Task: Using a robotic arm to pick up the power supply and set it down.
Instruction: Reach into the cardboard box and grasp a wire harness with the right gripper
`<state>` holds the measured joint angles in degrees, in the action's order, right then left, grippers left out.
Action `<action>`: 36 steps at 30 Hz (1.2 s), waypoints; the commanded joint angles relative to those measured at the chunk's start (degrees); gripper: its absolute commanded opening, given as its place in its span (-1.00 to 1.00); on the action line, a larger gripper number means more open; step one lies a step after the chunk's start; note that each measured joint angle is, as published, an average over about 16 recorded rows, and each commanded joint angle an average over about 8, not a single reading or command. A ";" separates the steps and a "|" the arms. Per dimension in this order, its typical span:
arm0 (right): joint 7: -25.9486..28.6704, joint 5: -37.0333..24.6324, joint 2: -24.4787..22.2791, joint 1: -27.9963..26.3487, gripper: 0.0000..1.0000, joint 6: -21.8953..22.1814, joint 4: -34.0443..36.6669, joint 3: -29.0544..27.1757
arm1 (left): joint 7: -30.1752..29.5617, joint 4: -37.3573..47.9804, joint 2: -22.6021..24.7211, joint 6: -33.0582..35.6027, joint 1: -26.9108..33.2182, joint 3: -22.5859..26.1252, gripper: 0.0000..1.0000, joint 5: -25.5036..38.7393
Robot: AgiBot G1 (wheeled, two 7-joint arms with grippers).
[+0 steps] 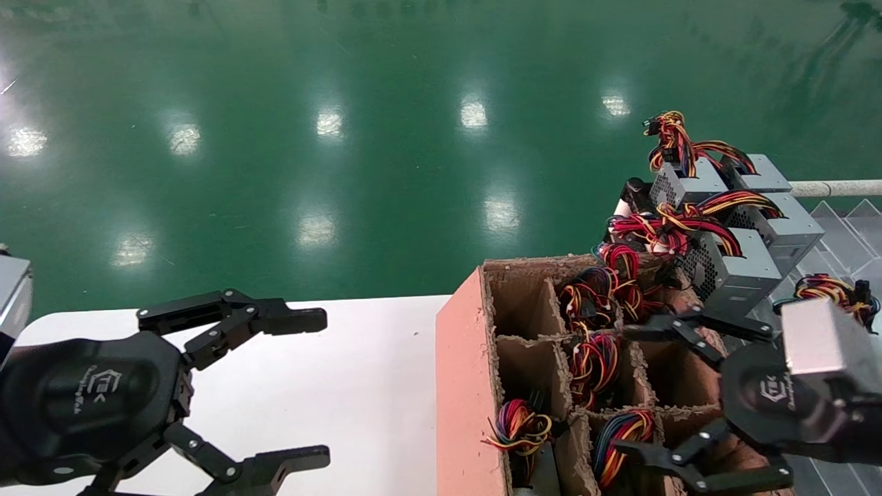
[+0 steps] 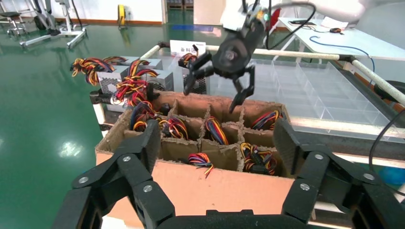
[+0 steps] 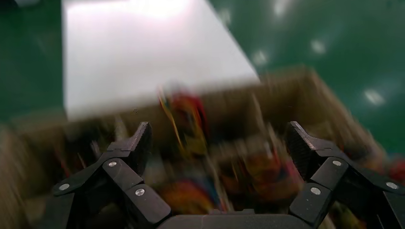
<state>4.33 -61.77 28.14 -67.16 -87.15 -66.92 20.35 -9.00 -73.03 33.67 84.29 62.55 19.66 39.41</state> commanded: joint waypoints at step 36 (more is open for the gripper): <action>1.66 -10.85 0.70 -2.21 -1.00 0.63 -0.24 4.81 | 0.02 0.00 -0.02 -0.01 0.01 0.04 -1.00 -0.03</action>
<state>5.91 -72.70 28.85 -69.52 -86.54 -67.38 25.15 -8.98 -73.03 33.66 84.28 62.57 19.70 39.39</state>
